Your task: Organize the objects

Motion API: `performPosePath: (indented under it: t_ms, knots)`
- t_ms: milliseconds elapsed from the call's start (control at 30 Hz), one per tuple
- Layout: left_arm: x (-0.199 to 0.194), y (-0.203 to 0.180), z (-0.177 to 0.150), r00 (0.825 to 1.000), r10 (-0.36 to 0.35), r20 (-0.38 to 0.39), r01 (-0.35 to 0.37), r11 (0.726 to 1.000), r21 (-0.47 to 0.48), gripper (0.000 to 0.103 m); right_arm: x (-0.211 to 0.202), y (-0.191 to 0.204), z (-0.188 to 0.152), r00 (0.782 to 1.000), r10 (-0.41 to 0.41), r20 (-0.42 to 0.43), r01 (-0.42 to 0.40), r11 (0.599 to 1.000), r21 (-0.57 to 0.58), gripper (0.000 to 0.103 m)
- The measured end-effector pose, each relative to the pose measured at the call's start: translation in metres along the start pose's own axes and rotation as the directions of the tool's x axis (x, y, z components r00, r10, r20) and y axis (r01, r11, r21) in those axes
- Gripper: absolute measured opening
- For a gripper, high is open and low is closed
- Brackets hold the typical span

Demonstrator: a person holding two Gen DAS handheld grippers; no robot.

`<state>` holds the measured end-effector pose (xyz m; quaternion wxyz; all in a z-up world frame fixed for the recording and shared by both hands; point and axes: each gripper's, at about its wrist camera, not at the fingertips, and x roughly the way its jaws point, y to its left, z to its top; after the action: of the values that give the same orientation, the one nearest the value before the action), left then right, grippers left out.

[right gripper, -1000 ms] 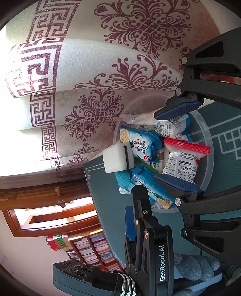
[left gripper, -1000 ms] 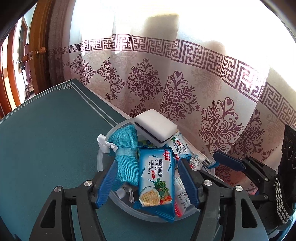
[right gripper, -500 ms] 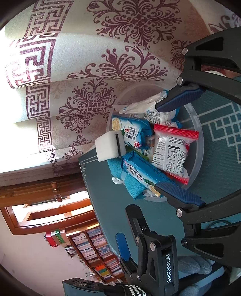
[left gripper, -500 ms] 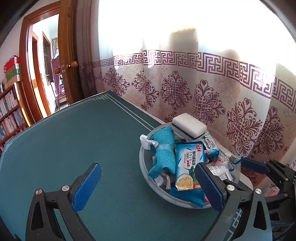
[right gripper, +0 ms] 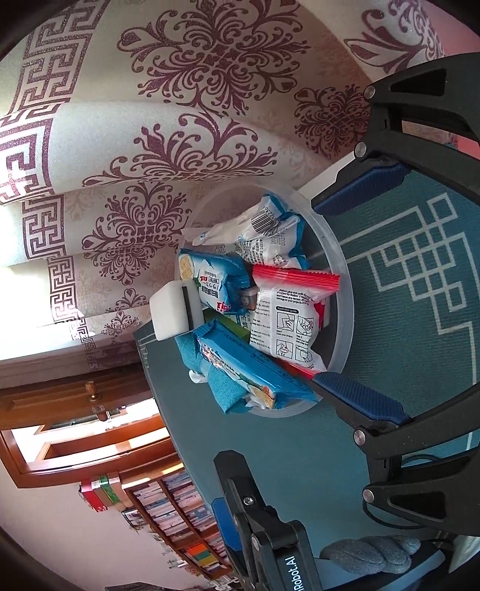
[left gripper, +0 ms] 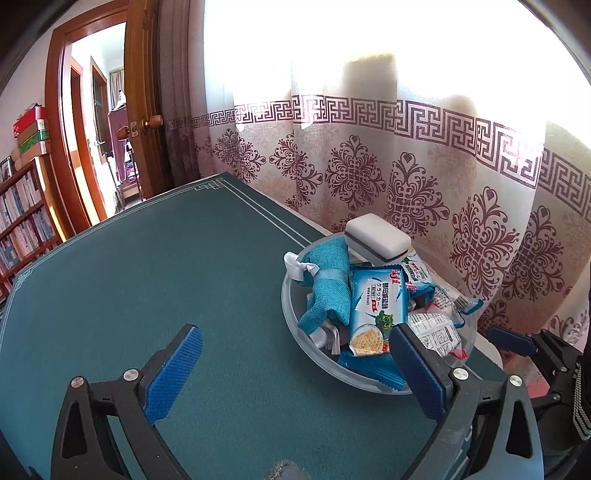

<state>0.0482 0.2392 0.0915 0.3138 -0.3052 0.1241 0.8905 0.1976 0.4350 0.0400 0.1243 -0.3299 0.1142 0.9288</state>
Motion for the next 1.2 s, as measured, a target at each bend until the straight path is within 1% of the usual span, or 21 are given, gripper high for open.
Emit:
performPosePath:
  t_ms: [67, 167, 367, 633, 833, 1200]
  knots:
    - [0.002, 0.0, -0.001, 1.0, -0.004, -0.014, 0.004, 1.0, -0.007, 0.103, 0.001, 0.001, -0.001, 1.0, -0.001, -0.004, 0.001, 1.0, -0.005, 0.089]
    - [0.002, 0.001, -0.001, 1.0, -0.002, -0.016, 0.001, 1.0, -0.012, 0.103, 0.002, 0.002, -0.002, 1.0, -0.011, -0.002, 0.011, 1.0, -0.016, 0.089]
    - [0.004, 0.001, -0.002, 1.0, 0.009, -0.024, -0.009, 1.0, -0.007, 0.103, -0.001, 0.004, 0.0, 0.999, -0.035, 0.021, 0.035, 0.999, -0.036, 0.089]
    - [0.008, -0.003, -0.004, 0.999, 0.014, -0.052, -0.014, 1.0, 0.002, 0.103, 0.0, 0.002, -0.001, 0.999, -0.032, 0.014, 0.032, 0.999, -0.039, 0.089]
    - [0.01, -0.005, -0.006, 0.998, 0.012, -0.065, -0.011, 1.0, 0.01, 0.103, 0.002, 0.006, -0.003, 1.0, -0.028, 0.006, 0.028, 0.998, -0.064, 0.089]
    - [0.015, -0.014, -0.009, 0.996, 0.012, -0.084, -0.008, 0.999, 0.049, 0.103, 0.005, 0.007, -0.003, 0.999, -0.032, -0.004, 0.032, 0.997, -0.074, 0.089]
